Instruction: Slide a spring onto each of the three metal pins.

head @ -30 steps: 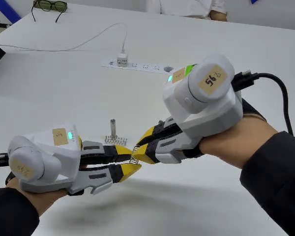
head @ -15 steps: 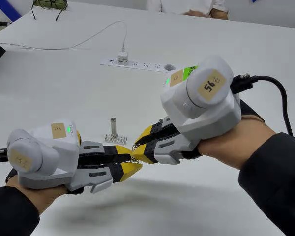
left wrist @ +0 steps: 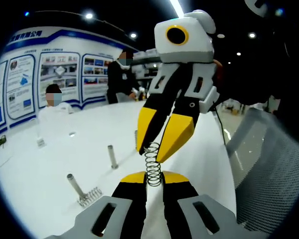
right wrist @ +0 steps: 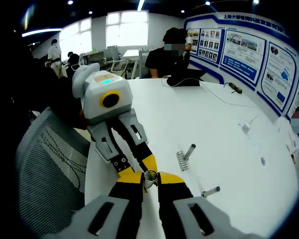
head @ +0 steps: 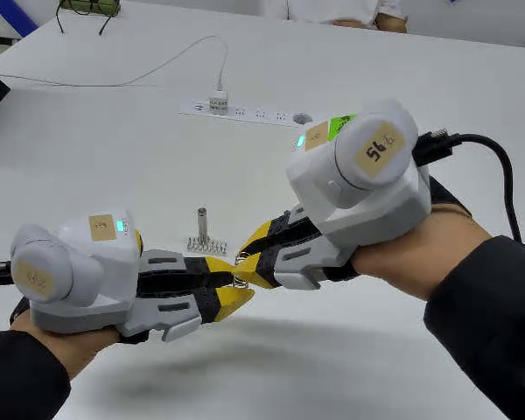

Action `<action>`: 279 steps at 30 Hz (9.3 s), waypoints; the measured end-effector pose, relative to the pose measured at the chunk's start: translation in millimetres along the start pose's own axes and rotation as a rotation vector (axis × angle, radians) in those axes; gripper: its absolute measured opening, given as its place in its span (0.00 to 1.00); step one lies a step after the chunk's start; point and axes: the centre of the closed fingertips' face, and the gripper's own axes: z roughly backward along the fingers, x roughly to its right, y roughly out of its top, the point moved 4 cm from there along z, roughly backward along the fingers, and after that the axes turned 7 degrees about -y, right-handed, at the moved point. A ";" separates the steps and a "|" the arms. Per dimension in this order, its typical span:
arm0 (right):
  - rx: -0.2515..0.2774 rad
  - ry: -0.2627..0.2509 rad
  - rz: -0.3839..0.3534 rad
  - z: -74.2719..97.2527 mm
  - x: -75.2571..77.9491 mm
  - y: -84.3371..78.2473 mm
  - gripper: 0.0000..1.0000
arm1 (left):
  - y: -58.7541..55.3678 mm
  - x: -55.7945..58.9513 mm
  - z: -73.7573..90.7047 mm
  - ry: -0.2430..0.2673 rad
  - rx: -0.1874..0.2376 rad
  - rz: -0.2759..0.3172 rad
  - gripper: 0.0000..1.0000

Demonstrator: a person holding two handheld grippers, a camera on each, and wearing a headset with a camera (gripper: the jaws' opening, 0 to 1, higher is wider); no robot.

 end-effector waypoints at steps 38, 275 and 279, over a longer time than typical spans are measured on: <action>0.039 -0.169 -0.066 32.2 61.2 5.5 0.12 | -4.2 -29.9 50.8 0.207 0.025 0.075 0.64; 0.026 0.110 0.258 -14.2 -15.7 28.8 0.11 | -10.0 -6.3 30.1 0.075 -0.065 -0.076 0.11; 0.033 0.110 0.255 -15.2 -16.5 30.9 0.12 | -8.7 -5.4 29.2 0.074 -0.057 -0.063 0.11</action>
